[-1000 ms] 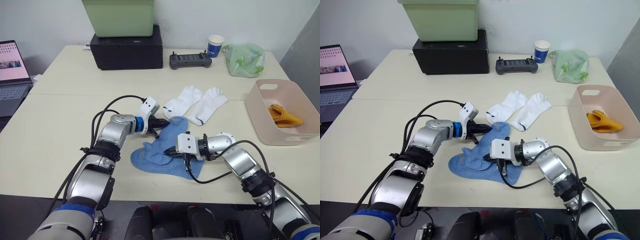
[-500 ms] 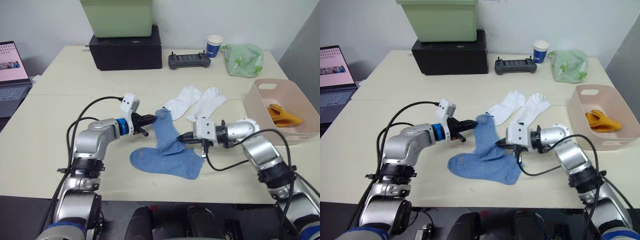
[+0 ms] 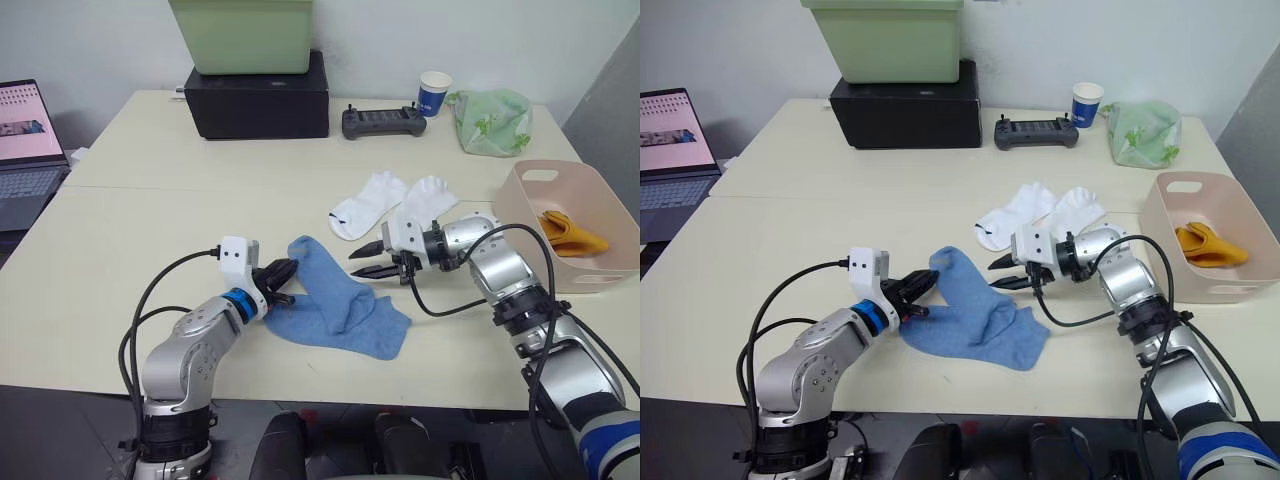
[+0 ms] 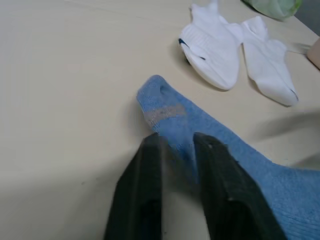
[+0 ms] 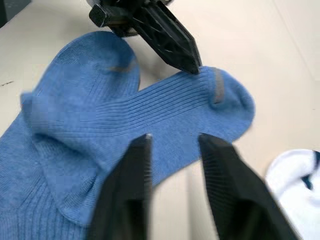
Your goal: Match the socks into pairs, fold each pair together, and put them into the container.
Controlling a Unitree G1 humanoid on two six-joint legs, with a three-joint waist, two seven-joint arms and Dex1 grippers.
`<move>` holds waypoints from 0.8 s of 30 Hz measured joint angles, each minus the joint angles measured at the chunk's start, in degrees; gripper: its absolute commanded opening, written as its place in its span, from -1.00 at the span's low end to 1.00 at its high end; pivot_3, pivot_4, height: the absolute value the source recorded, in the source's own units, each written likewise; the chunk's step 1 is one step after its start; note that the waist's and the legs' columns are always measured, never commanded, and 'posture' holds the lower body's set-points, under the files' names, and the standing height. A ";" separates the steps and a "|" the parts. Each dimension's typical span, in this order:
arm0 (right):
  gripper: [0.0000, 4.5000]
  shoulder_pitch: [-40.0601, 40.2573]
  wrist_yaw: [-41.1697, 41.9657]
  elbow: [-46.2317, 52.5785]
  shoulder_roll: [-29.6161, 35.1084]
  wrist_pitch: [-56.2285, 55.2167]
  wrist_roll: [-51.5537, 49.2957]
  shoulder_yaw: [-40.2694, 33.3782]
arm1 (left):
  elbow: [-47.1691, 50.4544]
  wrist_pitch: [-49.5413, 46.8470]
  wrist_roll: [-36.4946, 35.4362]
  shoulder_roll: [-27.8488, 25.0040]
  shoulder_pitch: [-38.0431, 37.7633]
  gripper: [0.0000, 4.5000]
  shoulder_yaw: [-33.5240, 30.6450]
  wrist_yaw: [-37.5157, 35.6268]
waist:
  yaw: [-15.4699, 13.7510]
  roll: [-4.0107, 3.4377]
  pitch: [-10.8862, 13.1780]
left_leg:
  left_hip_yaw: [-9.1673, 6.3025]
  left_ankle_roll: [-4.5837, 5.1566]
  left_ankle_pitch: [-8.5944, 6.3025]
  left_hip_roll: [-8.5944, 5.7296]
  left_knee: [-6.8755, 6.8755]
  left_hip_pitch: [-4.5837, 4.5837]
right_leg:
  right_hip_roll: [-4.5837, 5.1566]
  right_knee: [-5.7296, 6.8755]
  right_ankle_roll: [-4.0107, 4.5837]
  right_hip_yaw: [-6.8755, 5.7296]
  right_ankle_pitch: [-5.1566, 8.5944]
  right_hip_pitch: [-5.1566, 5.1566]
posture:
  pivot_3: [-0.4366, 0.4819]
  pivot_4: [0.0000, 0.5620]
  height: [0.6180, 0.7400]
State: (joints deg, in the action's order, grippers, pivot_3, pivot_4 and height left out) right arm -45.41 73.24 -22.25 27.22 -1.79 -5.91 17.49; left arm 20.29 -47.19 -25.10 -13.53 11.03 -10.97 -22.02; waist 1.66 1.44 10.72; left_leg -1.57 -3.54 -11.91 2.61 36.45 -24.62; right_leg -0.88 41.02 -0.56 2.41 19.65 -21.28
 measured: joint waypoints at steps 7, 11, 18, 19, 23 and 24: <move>0.70 11.33 -7.65 17.19 5.34 19.67 -4.54 -7.58 | -1.05 -0.59 -4.50 -11.22 3.75 0.44 -3.93 -7.25 | -0.12 -0.01 0.00 | -0.01 0.00 0.00 -0.03 -0.04 0.01 | 0.00 0.01 0.00 0.00 0.00 0.02 | -0.05 -0.47 1.00; 0.70 17.59 -14.05 29.48 4.92 35.58 -8.05 -8.78 | -14.24 7.96 -0.24 -17.20 12.27 0.44 2.73 -16.03 | -0.08 -0.02 -0.01 | -0.06 -0.10 0.06 -0.04 -0.06 0.05 | -0.07 0.03 0.00 -0.07 0.01 0.02 | -0.05 -0.47 1.00; 0.62 20.45 -22.16 36.93 1.47 50.13 -9.23 -3.59 | -42.24 24.97 10.51 -18.10 26.74 0.46 15.28 -29.70 | 0.28 -0.02 -0.01 | 0.22 0.01 0.00 -0.08 -0.09 0.00 | -0.08 -0.01 -0.01 -0.02 0.01 -0.13 | -0.05 -0.47 1.00; 0.53 20.37 -23.06 36.93 1.17 50.94 -9.17 -3.20 | -44.81 26.34 11.57 -18.10 27.11 0.37 16.51 -31.21 | 0.29 -0.02 -0.01 | 0.22 0.01 0.00 -0.08 -0.10 0.00 | -0.08 -0.01 -0.01 -0.03 0.01 -0.15 | -0.05 -0.47 1.00; -0.03 19.78 -24.91 36.92 -0.17 52.22 -9.37 -2.71 | -50.85 29.21 13.64 -17.58 27.97 -0.12 17.67 -32.71 | 0.16 -0.02 -0.01 | 0.02 0.08 -0.04 -0.03 -0.09 -0.06 | -0.12 0.04 0.00 -0.04 0.01 -0.16 | -0.05 -0.47 1.00; -0.21 19.58 -24.99 36.92 -0.33 52.32 -9.42 -2.69 | -51.58 29.46 13.98 -17.63 28.51 -0.28 17.66 -32.91 | 0.14 -0.02 -0.01 | 0.02 0.09 -0.04 -0.05 -0.09 -0.06 | -0.12 0.05 0.00 -0.03 0.01 -0.15 | -0.05 -0.47 1.00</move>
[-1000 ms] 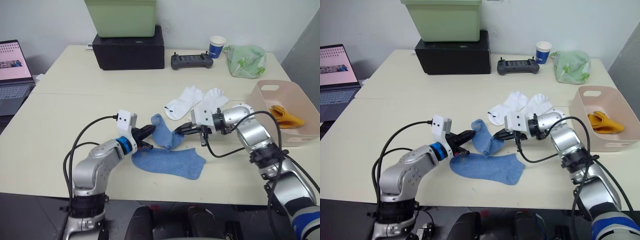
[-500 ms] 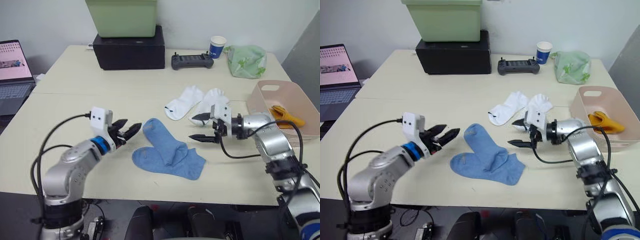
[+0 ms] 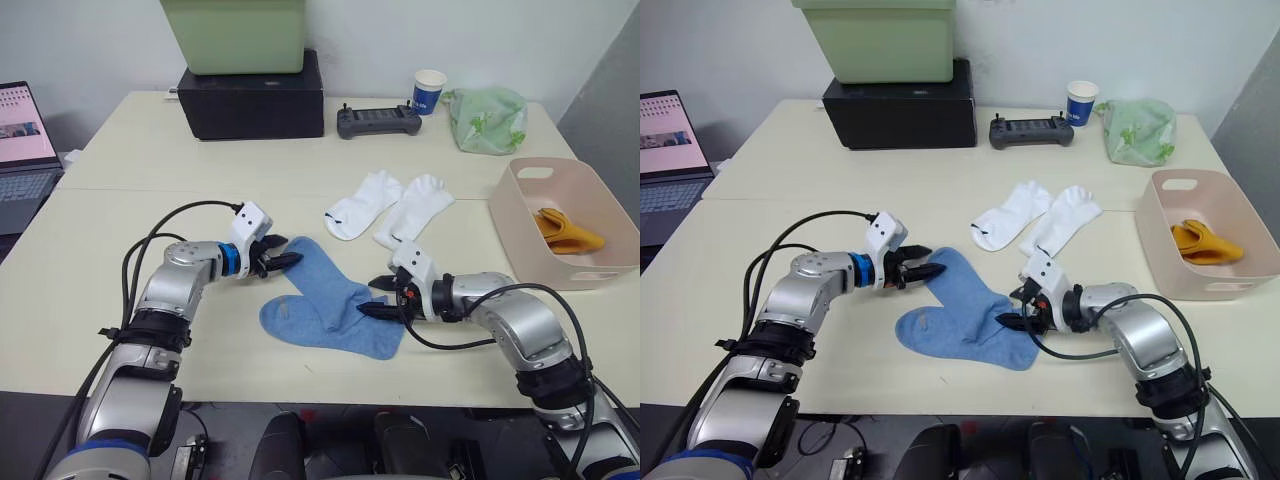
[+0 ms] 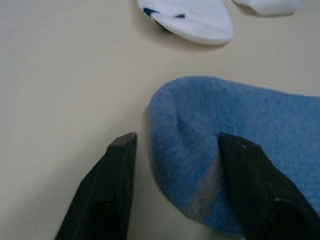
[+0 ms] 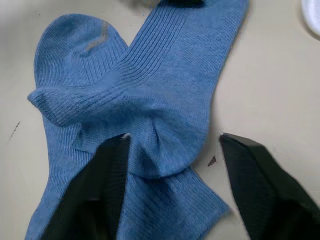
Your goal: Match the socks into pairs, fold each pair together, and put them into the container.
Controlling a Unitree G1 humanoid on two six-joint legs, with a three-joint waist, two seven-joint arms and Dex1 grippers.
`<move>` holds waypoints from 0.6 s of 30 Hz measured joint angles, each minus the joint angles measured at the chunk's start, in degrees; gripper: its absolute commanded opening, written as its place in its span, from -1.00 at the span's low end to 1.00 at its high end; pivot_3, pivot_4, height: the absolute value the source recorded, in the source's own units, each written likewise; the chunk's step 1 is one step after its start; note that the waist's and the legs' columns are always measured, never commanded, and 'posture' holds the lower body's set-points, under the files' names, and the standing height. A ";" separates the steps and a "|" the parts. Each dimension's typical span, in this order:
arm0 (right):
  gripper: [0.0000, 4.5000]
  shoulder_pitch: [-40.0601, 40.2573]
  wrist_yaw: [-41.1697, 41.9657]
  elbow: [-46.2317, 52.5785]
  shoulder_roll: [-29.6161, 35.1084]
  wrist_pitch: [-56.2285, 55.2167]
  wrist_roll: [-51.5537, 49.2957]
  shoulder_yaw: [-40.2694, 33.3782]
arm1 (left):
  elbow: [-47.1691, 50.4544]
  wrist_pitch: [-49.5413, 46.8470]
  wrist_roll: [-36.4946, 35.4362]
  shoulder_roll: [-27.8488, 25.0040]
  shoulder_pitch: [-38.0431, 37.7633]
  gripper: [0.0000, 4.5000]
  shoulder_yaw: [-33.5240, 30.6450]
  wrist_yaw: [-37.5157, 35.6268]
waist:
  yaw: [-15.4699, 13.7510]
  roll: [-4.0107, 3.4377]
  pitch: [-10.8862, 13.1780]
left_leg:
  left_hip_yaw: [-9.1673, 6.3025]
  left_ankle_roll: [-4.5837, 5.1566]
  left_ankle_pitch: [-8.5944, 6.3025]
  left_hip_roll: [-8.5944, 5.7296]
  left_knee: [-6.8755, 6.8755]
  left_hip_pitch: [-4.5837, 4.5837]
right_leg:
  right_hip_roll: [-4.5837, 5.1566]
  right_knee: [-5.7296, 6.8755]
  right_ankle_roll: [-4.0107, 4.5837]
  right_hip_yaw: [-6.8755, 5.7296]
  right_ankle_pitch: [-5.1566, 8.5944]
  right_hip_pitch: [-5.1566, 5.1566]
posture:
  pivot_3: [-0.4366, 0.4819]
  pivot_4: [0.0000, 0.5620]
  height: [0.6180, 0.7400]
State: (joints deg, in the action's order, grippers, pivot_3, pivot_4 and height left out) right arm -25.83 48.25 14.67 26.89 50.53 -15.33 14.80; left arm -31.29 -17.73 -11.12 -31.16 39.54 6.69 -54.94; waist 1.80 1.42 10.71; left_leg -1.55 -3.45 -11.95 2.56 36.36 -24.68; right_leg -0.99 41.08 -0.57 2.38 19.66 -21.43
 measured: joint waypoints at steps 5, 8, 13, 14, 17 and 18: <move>-0.99 -0.23 -0.36 0.00 -0.09 0.08 -0.19 0.00 | -1.06 1.58 0.66 0.03 0.60 -1.00 -0.03 -1.47 | 0.01 0.00 0.00 | 0.05 0.00 0.00 0.00 0.00 -0.02 | 0.02 -0.03 0.00 -0.01 0.00 -0.01 | -0.05 -0.47 1.00; -0.99 -0.74 -0.33 -0.15 -0.05 0.01 -0.70 -0.03 | -0.56 1.76 0.55 0.04 0.43 -1.00 -0.59 -1.66 | 0.04 0.00 0.00 | 0.03 0.00 0.00 0.00 0.00 -0.02 | 0.02 -0.01 0.00 0.00 0.00 -0.01 | -0.05 -0.47 1.00; -0.99 -2.98 0.23 -0.55 0.49 -0.05 -2.21 -0.83 | 8.14 -2.26 -2.73 -0.06 -4.37 -1.00 -5.26 0.56 | 0.20 0.00 0.00 | 0.01 0.00 0.00 0.06 0.00 -0.02 | 0.04 -0.01 0.00 0.05 0.00 -0.01 | -0.05 -0.47 1.00; -0.99 -3.18 0.35 -0.60 0.85 -0.02 -2.67 -1.43 | 11.01 -4.05 -3.90 -0.12 -5.88 -1.00 -6.55 1.28 | 0.13 0.00 0.00 | -0.02 0.00 0.00 0.06 0.00 -0.02 | 0.05 -0.01 0.00 0.03 0.00 0.00 | -0.05 -0.47 1.00; -0.99 -3.73 0.86 -0.70 1.99 0.06 -3.93 -2.38 | 18.78 -8.85 -6.11 -0.40 -9.87 -1.00 -9.38 3.76 | 0.04 0.00 0.00 | -0.05 0.00 0.00 0.05 0.02 -0.02 | 0.06 -0.01 0.00 0.01 0.00 0.02 | -0.05 -0.47 1.00; -0.99 -3.85 1.00 -0.75 2.12 0.06 -3.99 -2.40 | 20.63 -9.77 -6.35 -0.58 -10.78 -1.00 -9.57 4.45 | 0.03 0.00 0.00 | -0.05 0.00 0.00 0.05 0.02 -0.02 | 0.06 0.00 0.00 0.01 0.00 0.02 | -0.05 -0.47 1.00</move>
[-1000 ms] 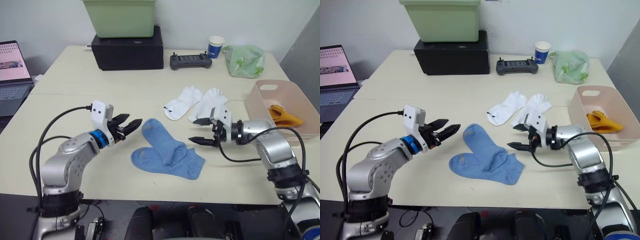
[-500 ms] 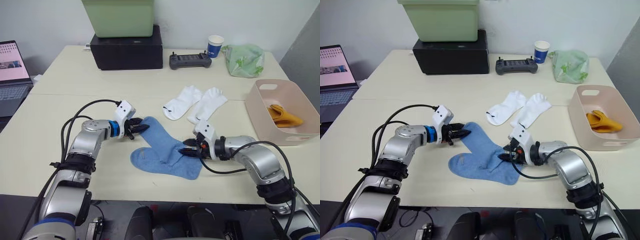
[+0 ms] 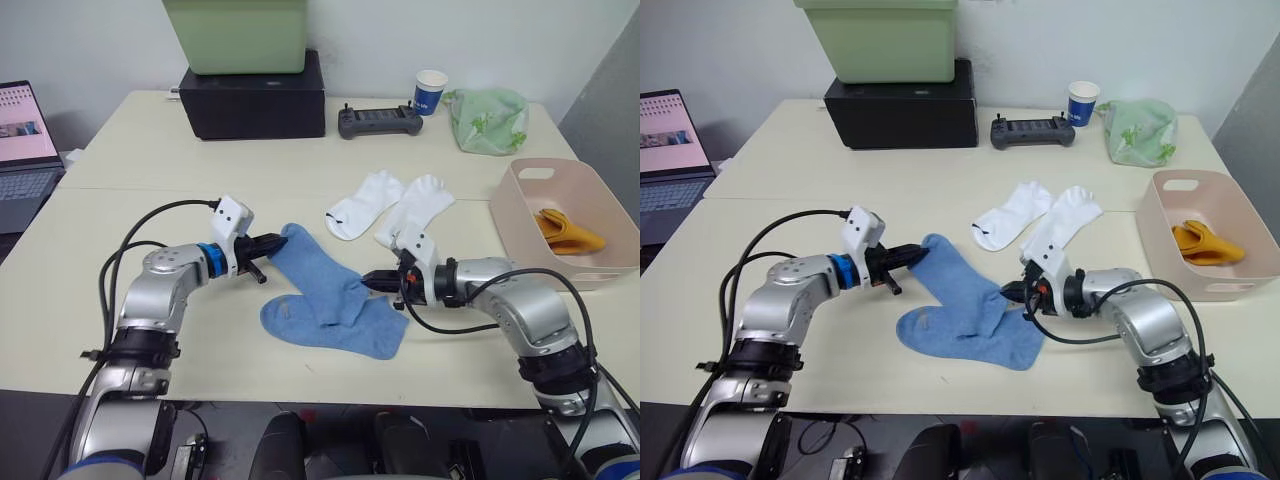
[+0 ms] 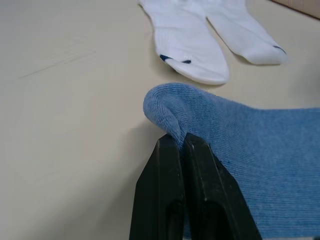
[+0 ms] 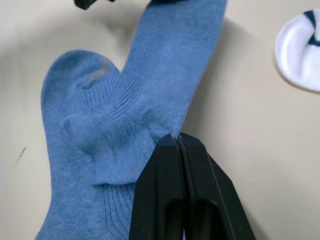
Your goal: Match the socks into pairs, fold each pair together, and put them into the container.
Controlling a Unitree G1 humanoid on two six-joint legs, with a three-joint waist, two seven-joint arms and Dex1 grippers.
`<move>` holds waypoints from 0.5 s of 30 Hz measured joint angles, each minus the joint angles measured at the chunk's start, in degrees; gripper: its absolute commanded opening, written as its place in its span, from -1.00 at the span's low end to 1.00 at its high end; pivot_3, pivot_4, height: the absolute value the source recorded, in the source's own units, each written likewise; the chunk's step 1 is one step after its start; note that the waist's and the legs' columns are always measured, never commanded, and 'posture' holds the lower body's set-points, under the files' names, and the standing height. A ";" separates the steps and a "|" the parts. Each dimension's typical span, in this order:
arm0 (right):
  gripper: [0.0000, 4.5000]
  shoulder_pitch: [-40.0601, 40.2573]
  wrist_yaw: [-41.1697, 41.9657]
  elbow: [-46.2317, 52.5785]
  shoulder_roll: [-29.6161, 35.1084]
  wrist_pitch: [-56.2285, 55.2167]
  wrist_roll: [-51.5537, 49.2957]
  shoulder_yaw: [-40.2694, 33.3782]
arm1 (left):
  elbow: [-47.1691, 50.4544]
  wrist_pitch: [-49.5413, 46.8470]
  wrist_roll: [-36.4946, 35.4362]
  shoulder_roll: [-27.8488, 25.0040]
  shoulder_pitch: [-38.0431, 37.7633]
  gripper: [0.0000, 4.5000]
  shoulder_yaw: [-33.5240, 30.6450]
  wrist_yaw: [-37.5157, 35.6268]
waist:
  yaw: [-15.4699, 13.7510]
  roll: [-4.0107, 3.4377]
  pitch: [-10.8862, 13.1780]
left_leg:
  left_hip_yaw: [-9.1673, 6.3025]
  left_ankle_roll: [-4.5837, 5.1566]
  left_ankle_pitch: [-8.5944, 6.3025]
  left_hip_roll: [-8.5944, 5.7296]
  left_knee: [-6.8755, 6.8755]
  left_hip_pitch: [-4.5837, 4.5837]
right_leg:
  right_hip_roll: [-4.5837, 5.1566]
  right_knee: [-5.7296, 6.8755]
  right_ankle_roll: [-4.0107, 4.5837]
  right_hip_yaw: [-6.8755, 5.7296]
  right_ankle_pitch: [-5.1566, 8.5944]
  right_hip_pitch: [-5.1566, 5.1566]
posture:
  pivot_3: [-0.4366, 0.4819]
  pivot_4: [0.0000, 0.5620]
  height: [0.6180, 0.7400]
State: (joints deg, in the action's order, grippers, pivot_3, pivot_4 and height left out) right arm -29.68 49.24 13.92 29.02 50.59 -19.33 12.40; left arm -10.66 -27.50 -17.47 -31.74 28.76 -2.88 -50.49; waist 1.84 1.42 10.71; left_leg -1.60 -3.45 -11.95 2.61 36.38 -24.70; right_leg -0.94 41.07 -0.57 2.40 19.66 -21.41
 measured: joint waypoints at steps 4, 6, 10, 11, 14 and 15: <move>-0.99 -0.04 0.77 -0.13 0.92 0.07 -0.64 -0.01 | 7.44 -4.04 -1.75 0.09 -4.23 -1.00 -2.05 3.37 | 0.02 0.00 0.00 | 0.02 0.00 0.00 0.00 0.00 0.00 | 0.00 -0.01 0.00 0.03 0.00 0.00 | -0.05 -0.47 1.00; -0.99 -0.23 1.64 -0.05 2.99 1.10 -2.21 -0.58 | 13.98 -7.91 -4.09 0.78 -7.57 -1.00 -3.86 6.11 | 0.00 0.00 0.00 | 0.00 0.00 0.00 0.01 0.00 -0.01 | 0.02 -0.02 0.00 0.04 0.00 0.00 | -0.05 -0.47 1.00; -0.99 -1.84 4.50 -0.33 8.47 2.31 -4.01 -2.43 | 26.41 -13.71 -8.14 6.32 -13.26 -1.00 -6.02 13.58 | -0.10 0.00 0.00 | 0.01 0.01 -0.01 -0.05 0.04 0.01 | 0.07 -0.06 0.00 0.04 0.00 0.08 | -0.05 -0.47 1.00; -0.99 -3.55 5.73 -1.81 9.69 1.71 -3.78 -1.98 | 28.91 -14.33 -8.35 9.25 -14.93 -1.00 -6.18 16.81 | -0.12 0.00 0.00 | 0.03 0.01 -0.01 -0.05 0.08 0.01 | 0.07 -0.06 -0.01 0.06 0.00 0.09 | -0.05 -0.47 1.00; -0.99 -9.99 8.29 -9.44 11.81 -2.73 0.02 0.38 | 31.47 -14.83 -7.78 15.15 -18.70 -1.00 -2.79 23.02 | 0.09 0.01 0.00 | 0.06 0.02 -0.01 -0.04 0.10 0.06 | 0.01 -0.03 -0.01 0.09 -0.01 0.10 | -0.05 -0.47 1.00; -0.99 -11.74 9.25 -12.23 12.09 -4.76 1.54 1.82 | 31.49 -14.83 -7.19 16.17 -19.21 -1.00 -1.91 24.77 | 0.11 0.00 0.00 | 0.05 0.02 -0.01 -0.04 0.10 0.07 | -0.01 -0.02 -0.01 0.07 -0.01 0.10 | -0.05 -0.47 1.00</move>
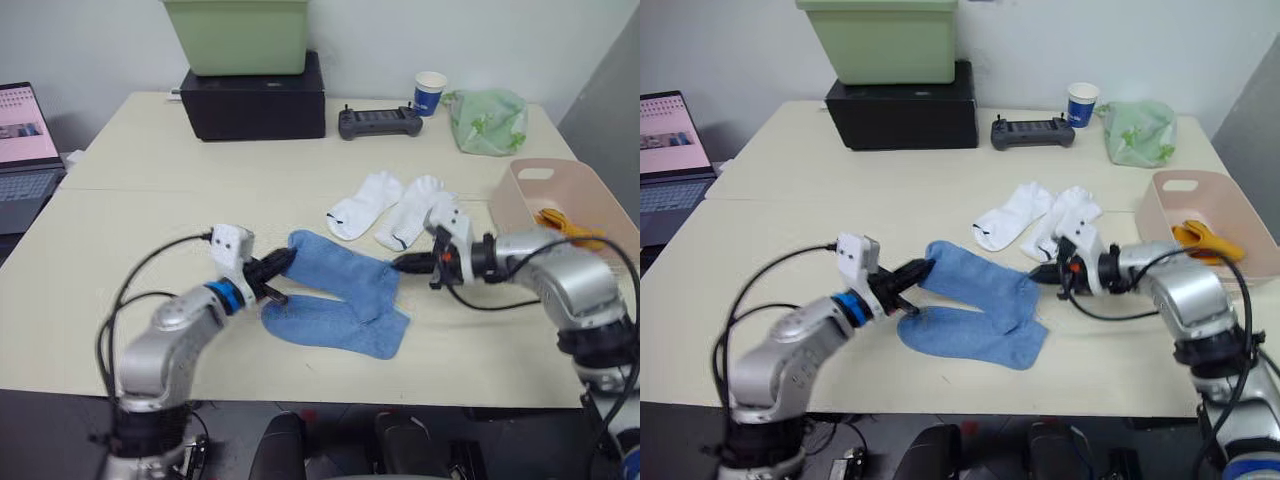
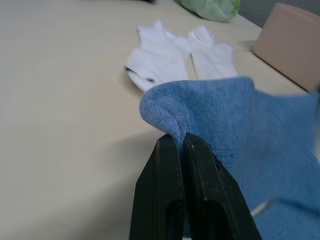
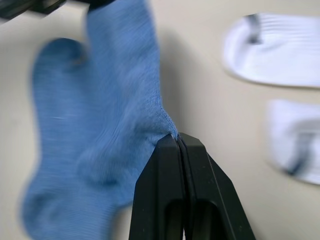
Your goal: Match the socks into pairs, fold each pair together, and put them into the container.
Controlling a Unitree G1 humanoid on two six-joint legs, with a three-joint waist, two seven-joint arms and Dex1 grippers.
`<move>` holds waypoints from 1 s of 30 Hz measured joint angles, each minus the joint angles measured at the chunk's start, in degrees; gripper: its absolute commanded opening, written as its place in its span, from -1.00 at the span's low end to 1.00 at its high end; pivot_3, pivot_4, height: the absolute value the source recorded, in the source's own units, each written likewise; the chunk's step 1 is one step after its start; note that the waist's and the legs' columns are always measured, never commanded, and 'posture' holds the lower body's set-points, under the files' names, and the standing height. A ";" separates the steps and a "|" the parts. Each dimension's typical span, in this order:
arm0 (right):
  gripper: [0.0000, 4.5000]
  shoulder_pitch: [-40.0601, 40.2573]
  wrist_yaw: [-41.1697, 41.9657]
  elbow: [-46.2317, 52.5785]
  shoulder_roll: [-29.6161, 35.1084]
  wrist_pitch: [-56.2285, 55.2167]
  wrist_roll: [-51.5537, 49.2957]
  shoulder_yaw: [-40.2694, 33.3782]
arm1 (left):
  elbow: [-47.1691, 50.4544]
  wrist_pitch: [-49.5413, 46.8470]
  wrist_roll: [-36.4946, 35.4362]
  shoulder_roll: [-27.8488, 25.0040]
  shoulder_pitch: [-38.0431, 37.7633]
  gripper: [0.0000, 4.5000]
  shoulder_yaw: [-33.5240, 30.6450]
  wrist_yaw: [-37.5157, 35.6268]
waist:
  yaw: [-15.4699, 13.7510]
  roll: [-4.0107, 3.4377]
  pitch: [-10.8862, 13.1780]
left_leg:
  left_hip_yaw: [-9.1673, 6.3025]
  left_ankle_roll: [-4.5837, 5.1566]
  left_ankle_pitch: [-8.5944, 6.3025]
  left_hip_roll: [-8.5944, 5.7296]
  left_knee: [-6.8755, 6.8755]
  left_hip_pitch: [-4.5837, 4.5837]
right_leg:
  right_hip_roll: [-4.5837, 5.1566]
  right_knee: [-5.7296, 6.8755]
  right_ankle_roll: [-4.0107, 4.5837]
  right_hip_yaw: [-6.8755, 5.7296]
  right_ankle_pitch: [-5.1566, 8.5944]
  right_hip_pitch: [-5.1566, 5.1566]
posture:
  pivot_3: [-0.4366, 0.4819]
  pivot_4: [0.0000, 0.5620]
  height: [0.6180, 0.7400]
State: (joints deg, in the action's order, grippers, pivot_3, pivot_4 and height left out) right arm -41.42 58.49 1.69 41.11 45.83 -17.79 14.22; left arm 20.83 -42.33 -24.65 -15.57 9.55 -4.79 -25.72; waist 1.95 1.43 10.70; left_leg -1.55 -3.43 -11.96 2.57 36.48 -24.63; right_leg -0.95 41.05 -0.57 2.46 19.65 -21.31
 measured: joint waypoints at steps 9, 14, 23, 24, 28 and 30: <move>-0.82 -3.23 2.87 -17.15 -7.02 -12.76 8.85 7.88 | -1.08 2.18 3.34 2.65 -2.01 -1.00 0.48 7.25 | -0.24 0.00 0.00 | 0.04 -0.01 0.00 0.00 -0.02 -0.05 | 0.05 -0.02 0.00 0.02 0.00 -0.03 | -0.05 -0.47 1.00; -0.14 -3.58 -0.06 -17.21 -8.34 -17.81 9.74 3.27 | -3.35 5.05 3.99 2.88 -1.31 -0.42 -0.98 9.16 | -0.27 0.00 0.00 | 0.03 -0.01 0.00 0.00 0.00 -0.05 | 0.06 -0.04 0.00 -0.01 0.00 -0.02 | -0.05 -0.47 1.00; 0.33 12.34 1.45 7.01 -5.51 -17.94 3.17 -3.46 | -6.19 14.47 2.44 -16.64 -0.19 0.11 -4.01 -10.88 | -0.06 -0.03 -0.01 | 0.07 -0.03 0.01 0.04 -0.14 0.06 | 0.02 -0.01 0.00 0.03 0.00 -0.01 | -0.05 -0.47 1.00; 0.33 13.46 1.46 8.35 -5.39 -19.13 3.45 -2.87 | -7.49 17.52 3.29 -18.94 -0.19 0.11 -3.30 -14.11 | -0.04 -0.03 -0.01 | 0.07 -0.03 0.01 0.04 -0.14 0.08 | 0.02 -0.04 0.00 0.02 0.00 -0.01 | -0.05 -0.47 1.00; 0.33 17.46 0.43 10.50 -5.17 -26.43 9.27 1.81 | -17.17 35.33 9.87 -27.10 0.21 0.11 1.64 -27.62 | -0.15 -0.03 -0.01 | 0.15 -0.02 0.01 0.01 -0.23 0.15 | 0.02 -0.07 0.01 0.02 0.01 0.01 | -0.05 -0.47 1.00; 0.33 18.30 -0.35 9.06 -5.54 -29.21 12.08 3.67 | -22.29 41.60 12.33 -27.37 1.25 0.11 3.72 -30.71 | -0.20 -0.03 0.00 | 0.19 -0.02 0.01 0.00 -0.24 0.14 | 0.03 -0.08 0.01 0.01 0.01 -0.03 | -0.05 -0.47 1.00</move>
State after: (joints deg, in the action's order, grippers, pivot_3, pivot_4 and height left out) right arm -23.12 58.14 10.75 35.57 16.62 -5.71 17.89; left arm -1.47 -0.73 -12.32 -42.93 10.79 -1.07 -56.43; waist 1.75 1.40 10.70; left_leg -1.36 -3.45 -11.96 2.58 36.25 -24.49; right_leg -0.92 40.97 -0.57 2.47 19.66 -21.34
